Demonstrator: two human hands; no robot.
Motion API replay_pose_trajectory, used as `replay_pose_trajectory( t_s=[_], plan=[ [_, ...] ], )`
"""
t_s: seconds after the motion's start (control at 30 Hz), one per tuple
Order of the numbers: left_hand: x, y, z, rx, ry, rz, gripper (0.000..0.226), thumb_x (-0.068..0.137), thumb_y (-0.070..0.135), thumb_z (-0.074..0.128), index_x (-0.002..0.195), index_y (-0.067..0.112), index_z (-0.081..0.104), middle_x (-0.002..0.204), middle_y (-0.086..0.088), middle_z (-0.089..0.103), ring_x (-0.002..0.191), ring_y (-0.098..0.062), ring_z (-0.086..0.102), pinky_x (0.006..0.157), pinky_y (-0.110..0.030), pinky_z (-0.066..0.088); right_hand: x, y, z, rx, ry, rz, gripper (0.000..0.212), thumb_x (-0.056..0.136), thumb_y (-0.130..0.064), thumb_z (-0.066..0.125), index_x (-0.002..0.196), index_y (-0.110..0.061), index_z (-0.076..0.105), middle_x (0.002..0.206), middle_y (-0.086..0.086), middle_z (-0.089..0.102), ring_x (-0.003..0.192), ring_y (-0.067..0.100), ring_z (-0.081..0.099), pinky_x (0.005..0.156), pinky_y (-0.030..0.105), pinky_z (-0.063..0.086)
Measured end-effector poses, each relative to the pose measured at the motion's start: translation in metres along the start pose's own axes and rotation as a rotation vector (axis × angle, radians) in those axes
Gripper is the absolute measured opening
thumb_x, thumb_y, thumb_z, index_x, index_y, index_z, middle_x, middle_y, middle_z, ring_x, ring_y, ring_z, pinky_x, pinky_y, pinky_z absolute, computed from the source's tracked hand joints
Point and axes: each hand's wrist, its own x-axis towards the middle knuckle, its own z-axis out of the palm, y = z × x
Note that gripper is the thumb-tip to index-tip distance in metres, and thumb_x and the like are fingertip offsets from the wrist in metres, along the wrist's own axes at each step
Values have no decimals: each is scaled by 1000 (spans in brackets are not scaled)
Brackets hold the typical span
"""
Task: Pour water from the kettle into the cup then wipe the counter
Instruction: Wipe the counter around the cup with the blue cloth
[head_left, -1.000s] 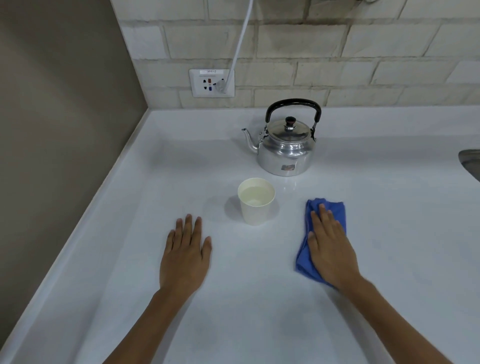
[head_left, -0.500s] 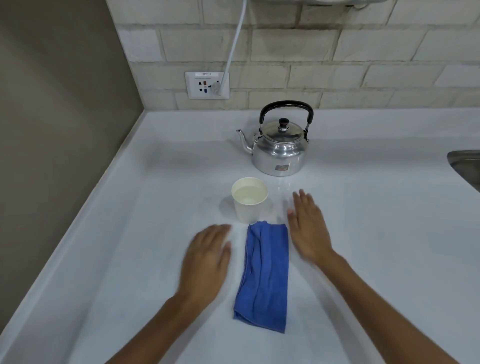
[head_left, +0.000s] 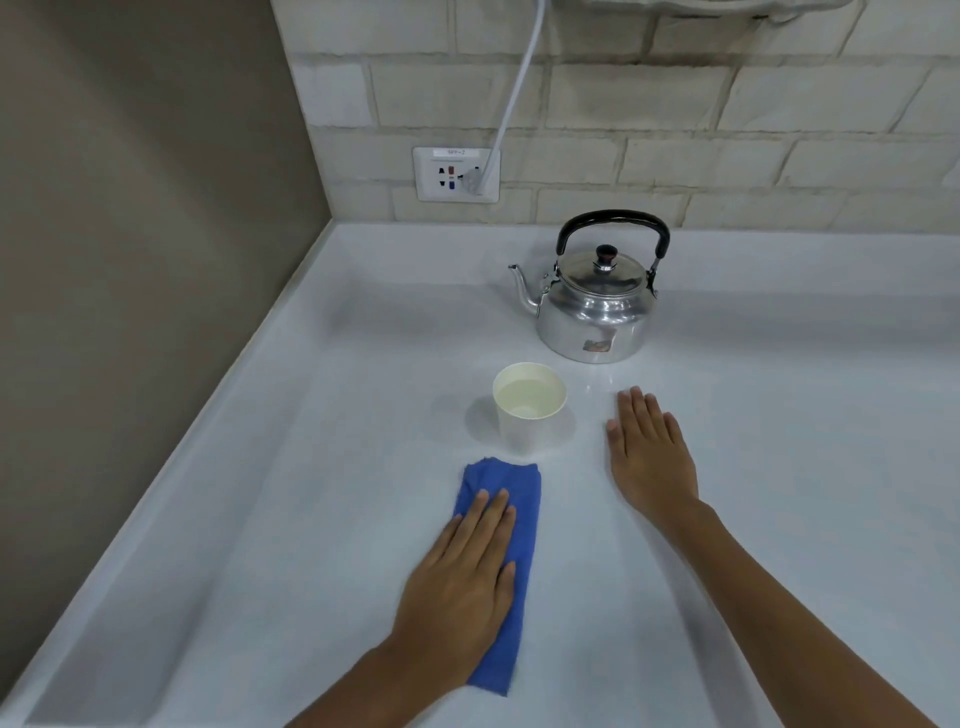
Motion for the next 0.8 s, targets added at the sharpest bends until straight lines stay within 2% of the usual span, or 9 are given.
replay_pose_trajectory(
  t_s=[0.07,0.13,0.17,0.27,0.4,0.57,0.63,0.7,0.8],
  plan=[
    [-5,-35,-3,19,74,-61,58,98,30,9,124,3,52,132,-9,54,121,-24,51,110,-29,12,0,0,1,-2,6,4,50,100,-29,16,145,-9,6,157,9,7,144,21,3,118,38,5],
    [4,-70,-6,-12,77,-125,62,98,34,7,127,-2,47,136,-14,48,124,-30,47,108,-28,27,0,-1,3,-7,6,11,51,100,-30,16,145,-9,5,157,9,7,144,21,3,118,38,4],
    [12,-85,-5,-29,94,-156,61,97,36,6,133,-2,38,143,-14,37,132,-28,36,110,-30,27,1,-2,3,-10,8,14,51,99,-30,15,145,-8,5,157,9,7,144,21,2,118,38,4],
    [57,-105,3,-67,70,-262,50,99,25,19,141,0,9,154,-16,5,142,-29,0,116,-32,0,0,-4,4,-12,13,21,51,99,-30,14,145,-9,5,157,9,6,144,21,2,118,38,4],
    [109,-79,11,-124,95,-294,50,99,20,19,141,-4,5,154,-19,5,142,-34,-2,117,-35,-2,0,-4,4,-21,12,15,51,99,-30,14,145,-9,4,157,8,5,144,20,2,118,38,4],
    [82,-83,20,-295,169,-37,48,99,25,28,143,11,14,151,7,5,143,-16,-1,108,-10,-13,0,1,5,-24,30,-4,51,99,-30,17,145,-10,5,157,8,8,144,20,4,118,38,6],
    [77,-103,22,-291,193,8,48,98,26,29,143,15,15,150,9,5,140,-10,-6,106,-5,-14,1,1,6,-31,34,-4,51,99,-30,16,145,-10,5,157,8,8,144,20,4,119,38,6],
    [88,-123,21,-248,182,-26,49,98,25,29,143,15,14,154,4,7,138,-8,-9,110,-13,-10,1,-1,6,-48,36,0,53,97,-33,7,145,-10,4,157,7,7,144,20,4,118,38,6],
    [129,-133,14,-192,162,-186,48,99,21,28,142,6,14,155,-9,10,142,-23,-3,114,-27,-4,1,-3,7,-57,53,12,56,94,-34,1,145,-10,3,157,7,7,144,20,3,118,37,5]
  ],
)
